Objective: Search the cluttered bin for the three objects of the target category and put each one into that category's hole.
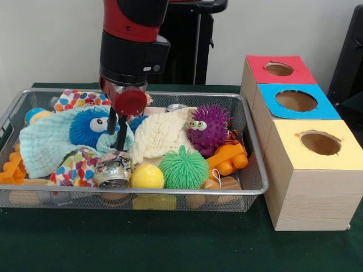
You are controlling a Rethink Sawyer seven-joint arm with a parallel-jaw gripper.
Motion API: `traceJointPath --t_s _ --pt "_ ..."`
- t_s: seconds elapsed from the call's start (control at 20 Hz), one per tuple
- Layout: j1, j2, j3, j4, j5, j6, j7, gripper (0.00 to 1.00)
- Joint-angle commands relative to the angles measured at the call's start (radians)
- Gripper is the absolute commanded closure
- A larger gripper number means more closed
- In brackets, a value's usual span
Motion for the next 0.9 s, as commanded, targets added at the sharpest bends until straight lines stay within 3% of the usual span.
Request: traceJointPath --t_s 0.05,0.65,0.9 --pt "0.008 0.057 0.028 -0.03 0.052 0.012 0.233 0.0" --pt "0.003 0.081 0.021 -0.069 0.055 0.03 0.221 0.0" --pt "0.057 0.059 -0.057 -0.08 0.056 0.121 0.251 0.0"
